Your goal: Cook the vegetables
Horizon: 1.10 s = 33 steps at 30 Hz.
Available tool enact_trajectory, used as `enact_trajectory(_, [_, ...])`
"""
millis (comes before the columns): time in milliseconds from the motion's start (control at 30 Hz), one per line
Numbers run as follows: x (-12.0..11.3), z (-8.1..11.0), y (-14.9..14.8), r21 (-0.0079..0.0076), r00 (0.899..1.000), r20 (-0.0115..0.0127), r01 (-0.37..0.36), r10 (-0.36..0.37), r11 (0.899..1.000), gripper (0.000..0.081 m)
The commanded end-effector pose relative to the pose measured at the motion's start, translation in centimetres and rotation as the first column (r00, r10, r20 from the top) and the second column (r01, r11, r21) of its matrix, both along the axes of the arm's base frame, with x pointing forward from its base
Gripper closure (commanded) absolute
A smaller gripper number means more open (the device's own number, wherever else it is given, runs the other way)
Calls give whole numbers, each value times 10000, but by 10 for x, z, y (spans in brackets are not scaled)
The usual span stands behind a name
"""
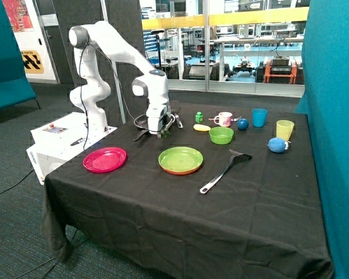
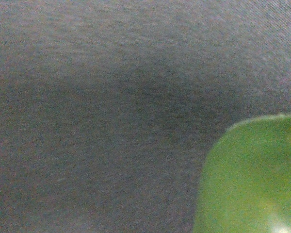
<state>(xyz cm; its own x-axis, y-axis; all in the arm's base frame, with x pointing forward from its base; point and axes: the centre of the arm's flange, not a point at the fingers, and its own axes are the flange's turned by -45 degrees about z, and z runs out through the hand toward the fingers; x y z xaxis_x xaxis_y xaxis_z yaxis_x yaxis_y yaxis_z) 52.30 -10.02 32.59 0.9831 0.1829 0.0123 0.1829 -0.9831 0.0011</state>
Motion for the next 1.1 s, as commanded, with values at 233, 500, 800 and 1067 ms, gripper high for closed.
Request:
enact_trajectory(233, [-7,32,52,-11,9864,-123,-1639,1639,9865,808])
enact_trajectory(500, [-35,39,97,-11,9574,-123,-2884,2884,9575,808])
enact_trajectory(800, [-65,42,122,-11,9427,-123,-3334,3334,9428,808])
enact_trajectory(1067, [-88,40,131,-11,9435,-123,-3311,3310,9436,808])
